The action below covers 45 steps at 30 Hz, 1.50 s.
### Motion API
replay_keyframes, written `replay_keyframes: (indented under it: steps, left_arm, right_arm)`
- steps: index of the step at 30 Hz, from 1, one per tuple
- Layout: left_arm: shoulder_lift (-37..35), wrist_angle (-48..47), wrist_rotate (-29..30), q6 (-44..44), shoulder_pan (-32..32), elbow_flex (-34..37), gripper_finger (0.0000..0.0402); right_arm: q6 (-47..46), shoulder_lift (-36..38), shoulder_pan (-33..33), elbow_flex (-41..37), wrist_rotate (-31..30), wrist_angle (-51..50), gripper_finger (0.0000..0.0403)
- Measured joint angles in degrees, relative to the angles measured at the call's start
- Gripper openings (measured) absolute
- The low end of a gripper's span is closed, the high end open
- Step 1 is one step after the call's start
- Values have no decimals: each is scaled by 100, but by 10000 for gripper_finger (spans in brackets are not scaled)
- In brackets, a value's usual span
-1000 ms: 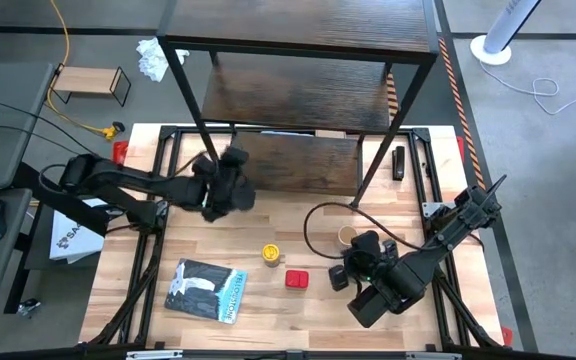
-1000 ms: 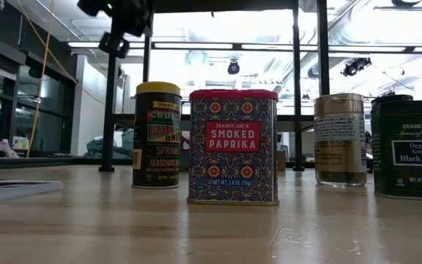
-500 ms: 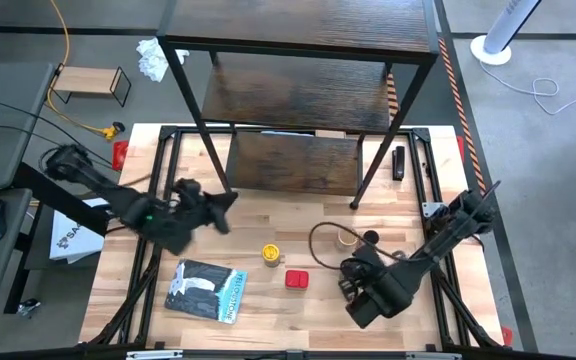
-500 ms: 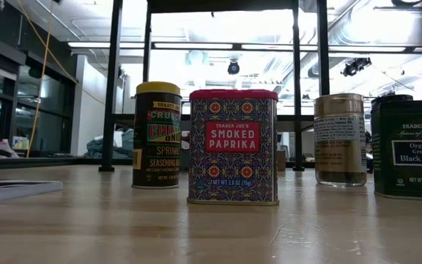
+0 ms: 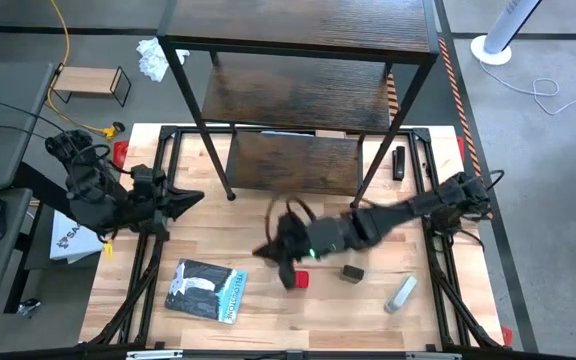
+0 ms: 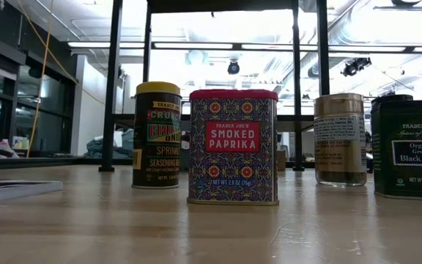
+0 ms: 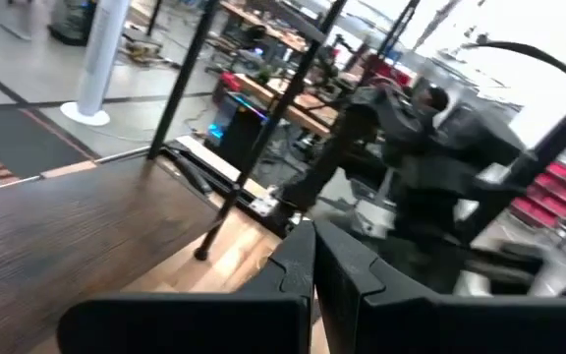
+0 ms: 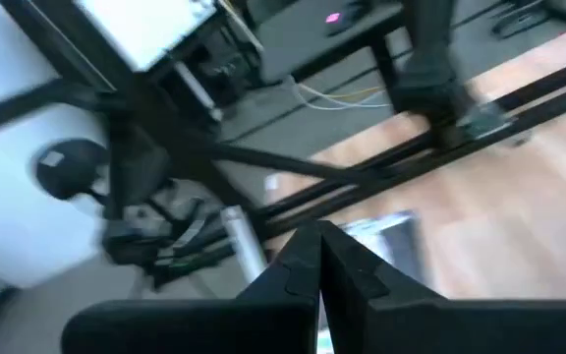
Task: Shelf spices
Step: Adjust the shelf
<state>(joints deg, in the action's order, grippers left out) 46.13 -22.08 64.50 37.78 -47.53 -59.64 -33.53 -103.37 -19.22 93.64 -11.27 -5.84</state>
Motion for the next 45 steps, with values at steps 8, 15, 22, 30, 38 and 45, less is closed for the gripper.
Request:
replay_keyframes:
  steps: [8, 15, 22, 30, 38, 45]
  left_arm:
    - [-25, -25, 98, -74, -326, 0, 0]
    - [0, -20, 395, -39, -328, 0, 0]
    - [3, -4, 678, -37, -315, 0, 0]
    - [36, -53, 1088, -225, -313, 0, 0]
    - [167, -524, 2001, -297, -225, 0, 0]
    - [372, -733, 1564, 289, -70, 0, 0]
  right_arm:
    - [809, 211, 346, 1387, -249, -3286, 0]
    - [-654, 591, -528, 987, -341, -6974, 0]
    - [-3862, 2898, -1740, -1926, -709, -6275, 0]
    - [-6807, 3790, -1598, -3186, -2354, -8484, 0]
    - [-8192, 3880, -549, -3632, -4457, -8183, 0]
    - [-6096, 3810, -204, -3638, -4087, -6067, 0]
